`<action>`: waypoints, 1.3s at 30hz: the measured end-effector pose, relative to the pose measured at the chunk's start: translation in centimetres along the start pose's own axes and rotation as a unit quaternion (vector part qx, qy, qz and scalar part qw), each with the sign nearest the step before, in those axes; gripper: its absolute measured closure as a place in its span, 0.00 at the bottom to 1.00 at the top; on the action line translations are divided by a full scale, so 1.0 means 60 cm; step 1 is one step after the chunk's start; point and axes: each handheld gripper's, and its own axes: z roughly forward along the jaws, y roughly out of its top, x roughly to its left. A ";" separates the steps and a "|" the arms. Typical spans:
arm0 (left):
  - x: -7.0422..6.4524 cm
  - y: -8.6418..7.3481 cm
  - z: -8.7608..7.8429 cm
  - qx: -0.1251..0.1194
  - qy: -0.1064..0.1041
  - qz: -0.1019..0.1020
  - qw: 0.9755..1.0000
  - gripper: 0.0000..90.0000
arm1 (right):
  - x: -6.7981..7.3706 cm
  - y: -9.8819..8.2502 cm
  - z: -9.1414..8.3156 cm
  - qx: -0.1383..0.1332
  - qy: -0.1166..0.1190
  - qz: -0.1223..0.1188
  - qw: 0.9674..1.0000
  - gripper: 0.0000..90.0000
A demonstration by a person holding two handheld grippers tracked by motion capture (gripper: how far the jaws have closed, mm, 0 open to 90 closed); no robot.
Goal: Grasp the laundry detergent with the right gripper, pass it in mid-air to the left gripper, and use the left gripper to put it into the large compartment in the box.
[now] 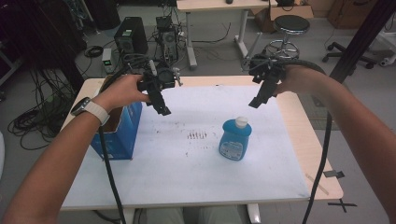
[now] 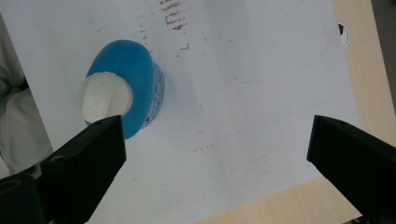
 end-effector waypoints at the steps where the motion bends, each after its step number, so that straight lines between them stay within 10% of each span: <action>1: 0.000 0.000 0.000 0.000 0.000 0.000 1.000 0.06 | 0.000 0.000 0.000 0.000 0.000 0.000 1.000 0.05; 39: -0.009 -0.007 -0.020 -0.012 0.008 -0.008 1.000 0.06 | 0.087 -0.075 -0.001 -0.055 0.035 0.038 0.997 0.04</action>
